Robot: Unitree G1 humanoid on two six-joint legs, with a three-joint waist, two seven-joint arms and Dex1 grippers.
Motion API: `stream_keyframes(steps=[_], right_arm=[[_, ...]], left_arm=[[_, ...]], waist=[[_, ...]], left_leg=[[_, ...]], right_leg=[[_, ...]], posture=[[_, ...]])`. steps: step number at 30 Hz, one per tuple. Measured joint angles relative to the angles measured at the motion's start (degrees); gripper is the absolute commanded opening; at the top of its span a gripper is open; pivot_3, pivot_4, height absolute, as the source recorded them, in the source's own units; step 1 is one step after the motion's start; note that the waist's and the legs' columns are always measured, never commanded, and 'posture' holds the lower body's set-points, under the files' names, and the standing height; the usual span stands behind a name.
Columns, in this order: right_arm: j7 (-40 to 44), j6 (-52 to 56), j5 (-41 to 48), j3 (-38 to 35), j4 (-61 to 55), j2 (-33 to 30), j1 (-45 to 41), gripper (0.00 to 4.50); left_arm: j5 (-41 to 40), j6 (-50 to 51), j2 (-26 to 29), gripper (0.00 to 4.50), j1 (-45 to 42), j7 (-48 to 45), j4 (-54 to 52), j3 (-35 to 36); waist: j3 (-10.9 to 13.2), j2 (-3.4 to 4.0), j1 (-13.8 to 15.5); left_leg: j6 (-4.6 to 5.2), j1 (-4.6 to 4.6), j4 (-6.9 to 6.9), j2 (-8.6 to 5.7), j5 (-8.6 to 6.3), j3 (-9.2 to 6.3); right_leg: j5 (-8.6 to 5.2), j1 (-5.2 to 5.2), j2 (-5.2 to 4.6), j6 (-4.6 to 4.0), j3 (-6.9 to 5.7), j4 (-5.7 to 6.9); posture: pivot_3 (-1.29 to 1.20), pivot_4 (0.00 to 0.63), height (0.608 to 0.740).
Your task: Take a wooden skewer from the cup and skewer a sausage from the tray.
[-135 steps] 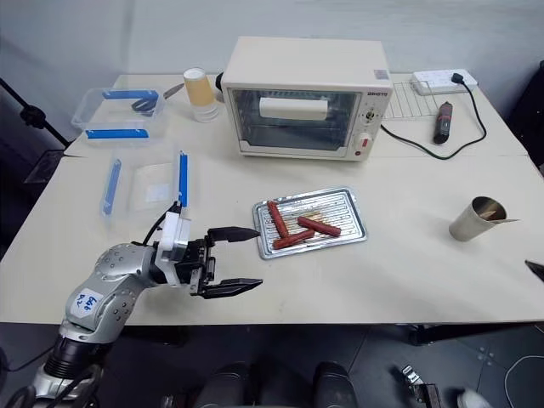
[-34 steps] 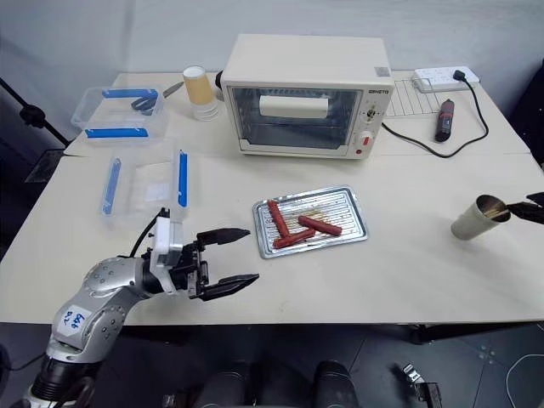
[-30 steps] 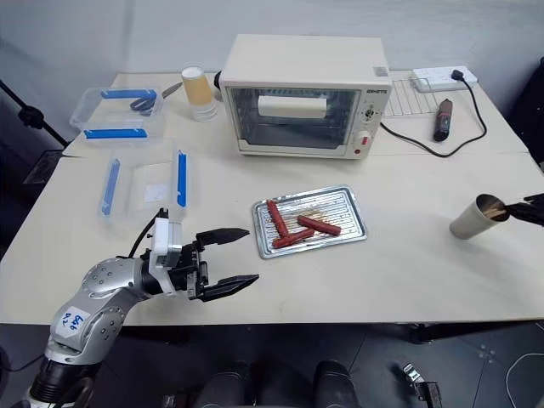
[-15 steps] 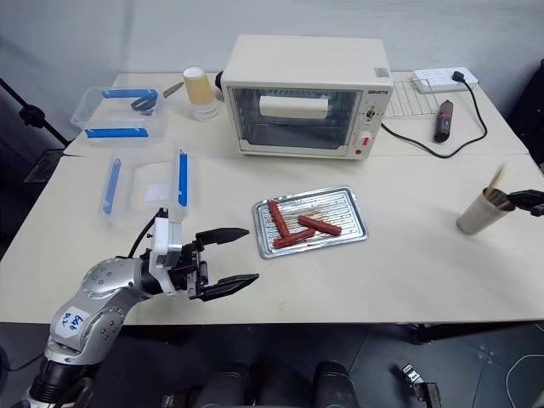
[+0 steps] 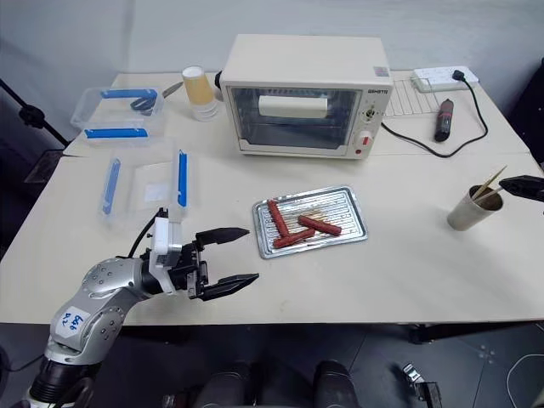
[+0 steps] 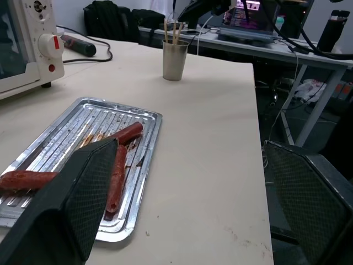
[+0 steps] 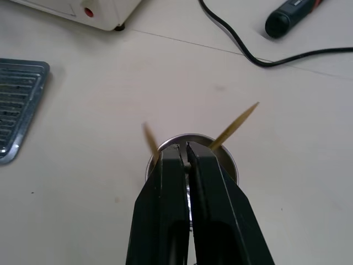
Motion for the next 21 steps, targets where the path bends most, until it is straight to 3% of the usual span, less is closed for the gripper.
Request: stream_keyframes(steps=[5,12,21], right_arm=[[6.5,4.2,0.0,2.3,-5.6,-5.3,-2.5,0.03],[7.4,8.3,0.8,3.9,-10.3,-8.3,-7.4,0.03],[7.7,25.1,18.7,5.0,-25.2,-7.3,-6.0,0.03]], left_arm=[[0.0,-0.2,0.0,4.50,0.0,-0.4,0.3,0.0],[0.0,-0.8,-0.2,4.50,-0.3,-1.0,2.1,0.0],[-4.8,0.1,-6.6,4.50,-7.2,0.7,5.4,1.2]], waist=[[0.0,0.03,-0.1],[0.0,0.06,-0.2],[0.0,0.04,0.0]], left_leg=[[-0.01,-0.03,0.00,-0.01,-0.04,0.01],[-0.07,-0.02,-0.01,0.01,-0.08,0.04],[-0.04,-0.05,0.10,0.02,-0.10,-0.02]], right_leg=[[0.00,-0.06,0.01,0.00,0.00,-0.01],[0.00,-0.11,0.04,-0.01,0.02,0.01],[0.00,-0.04,0.04,0.01,-0.03,0.03]], posture=[[0.00,0.150,0.740],[0.00,0.150,0.740],[0.00,0.150,0.740]])
